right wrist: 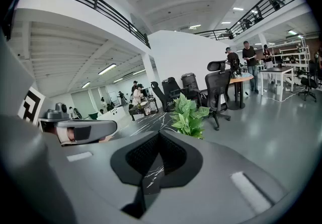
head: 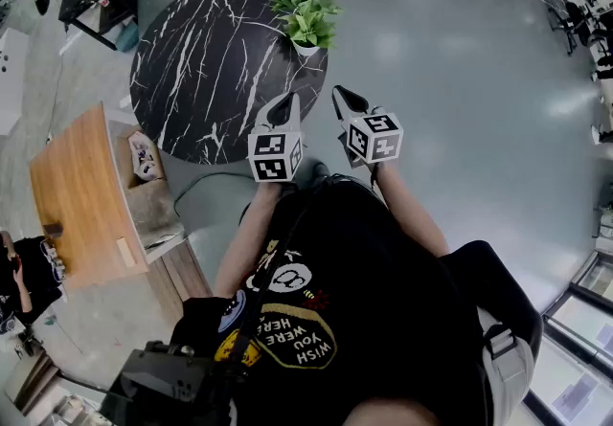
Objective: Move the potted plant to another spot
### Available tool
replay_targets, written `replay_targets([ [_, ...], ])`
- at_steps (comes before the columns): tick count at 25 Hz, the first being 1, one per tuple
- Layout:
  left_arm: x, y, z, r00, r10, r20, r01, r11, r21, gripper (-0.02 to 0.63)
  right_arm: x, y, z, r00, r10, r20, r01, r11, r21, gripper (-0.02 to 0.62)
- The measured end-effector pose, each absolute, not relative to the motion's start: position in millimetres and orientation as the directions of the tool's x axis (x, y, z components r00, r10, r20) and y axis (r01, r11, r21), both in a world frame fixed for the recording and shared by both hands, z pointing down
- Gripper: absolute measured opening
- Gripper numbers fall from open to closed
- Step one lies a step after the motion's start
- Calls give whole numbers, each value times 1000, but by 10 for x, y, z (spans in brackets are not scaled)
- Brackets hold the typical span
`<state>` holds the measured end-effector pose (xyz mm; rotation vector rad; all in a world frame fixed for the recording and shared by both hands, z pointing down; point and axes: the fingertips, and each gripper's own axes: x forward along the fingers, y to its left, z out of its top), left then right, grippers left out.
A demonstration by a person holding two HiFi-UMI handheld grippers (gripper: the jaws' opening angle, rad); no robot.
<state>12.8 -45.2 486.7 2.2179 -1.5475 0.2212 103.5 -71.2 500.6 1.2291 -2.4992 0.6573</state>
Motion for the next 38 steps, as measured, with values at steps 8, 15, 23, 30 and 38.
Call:
replay_targets([
  [8,176,-432,4855,377,-851,367,-920,-297,255,5,1068,-675,5013,-595,-672,442,-803,526,-281,2],
  [15,188,-359,4905,395,-840,372,-912,-308,272,5,1093,-613,5074,-577,-674,462,-815,509,-276,2],
  [23,111,-376,4984,435,-817,380,-894,-339,293,5,1001,-639,5133,-561,-692,454,-828,473,-302,2],
  [30,33,-525,5069,438,-808,394,-894,-344,288,5,953,-838,5269,-545,-681,489,-837,469,-281,3],
  [38,59,-1043,5229,384,-830,405,-919,-300,256,5,934,-1402,5425,-597,-619,511,-796,537,-280,3],
])
